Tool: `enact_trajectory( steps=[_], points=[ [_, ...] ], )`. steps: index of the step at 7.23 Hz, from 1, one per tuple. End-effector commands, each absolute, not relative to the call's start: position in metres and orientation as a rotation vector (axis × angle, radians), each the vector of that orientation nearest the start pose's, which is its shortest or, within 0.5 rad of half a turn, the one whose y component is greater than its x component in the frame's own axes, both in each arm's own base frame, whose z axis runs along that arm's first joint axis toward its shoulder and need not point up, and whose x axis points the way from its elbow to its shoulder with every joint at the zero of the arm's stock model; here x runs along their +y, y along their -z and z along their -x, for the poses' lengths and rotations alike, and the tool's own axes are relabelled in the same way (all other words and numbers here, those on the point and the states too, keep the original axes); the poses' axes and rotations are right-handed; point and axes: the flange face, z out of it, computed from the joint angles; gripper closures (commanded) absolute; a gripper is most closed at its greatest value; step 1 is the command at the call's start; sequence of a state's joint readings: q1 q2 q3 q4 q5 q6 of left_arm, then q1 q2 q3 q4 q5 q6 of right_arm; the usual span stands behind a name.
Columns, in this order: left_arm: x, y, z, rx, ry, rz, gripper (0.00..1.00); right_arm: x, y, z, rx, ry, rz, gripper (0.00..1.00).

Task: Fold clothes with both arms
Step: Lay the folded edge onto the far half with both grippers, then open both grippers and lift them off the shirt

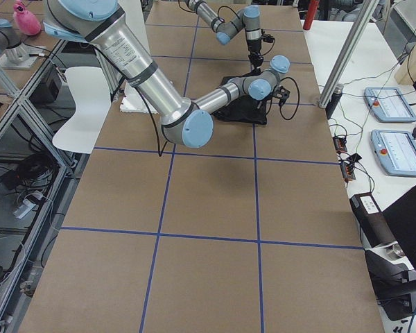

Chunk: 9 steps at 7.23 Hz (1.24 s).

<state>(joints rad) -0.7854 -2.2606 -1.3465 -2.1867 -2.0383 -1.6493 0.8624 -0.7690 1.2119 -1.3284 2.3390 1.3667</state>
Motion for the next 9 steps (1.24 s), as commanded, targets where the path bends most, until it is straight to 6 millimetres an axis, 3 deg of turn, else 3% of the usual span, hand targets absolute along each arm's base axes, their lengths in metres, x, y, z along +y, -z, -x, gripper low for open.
enact_trajectory(
  steps=[1,4,5,6,7,8,9],
  points=[
    [-0.603,-0.269,-0.456,1.141,0.546,0.014,0.0,-0.643,-0.282,0.451,-0.937,-0.362,0.294,0.01],
    [-0.619,-0.272,-0.435,1.136,0.579,-0.003,0.0,-0.649,-0.275,0.441,-0.955,-0.362,0.275,0.01],
    [-0.627,-0.272,-0.423,1.135,0.587,-0.015,0.0,-0.635,-0.264,0.46,-0.959,-0.327,0.27,0.01],
    [-0.631,-0.273,-0.417,1.129,0.595,-0.02,0.0,-0.617,-0.239,0.487,-0.957,-0.265,0.185,0.01],
    [-0.633,-0.276,-0.412,1.124,0.601,-0.022,0.0,-0.597,-0.231,0.516,-0.946,-0.18,0.118,0.0],
    [-0.635,-0.278,-0.408,1.122,0.584,-0.04,0.0,-0.587,-0.217,0.533,-0.944,-0.092,0.042,0.0],
    [-0.635,-0.283,-0.406,1.114,0.565,-0.049,0.0,-0.586,-0.214,0.536,-0.939,-0.036,-0.012,0.01]
  ],
)
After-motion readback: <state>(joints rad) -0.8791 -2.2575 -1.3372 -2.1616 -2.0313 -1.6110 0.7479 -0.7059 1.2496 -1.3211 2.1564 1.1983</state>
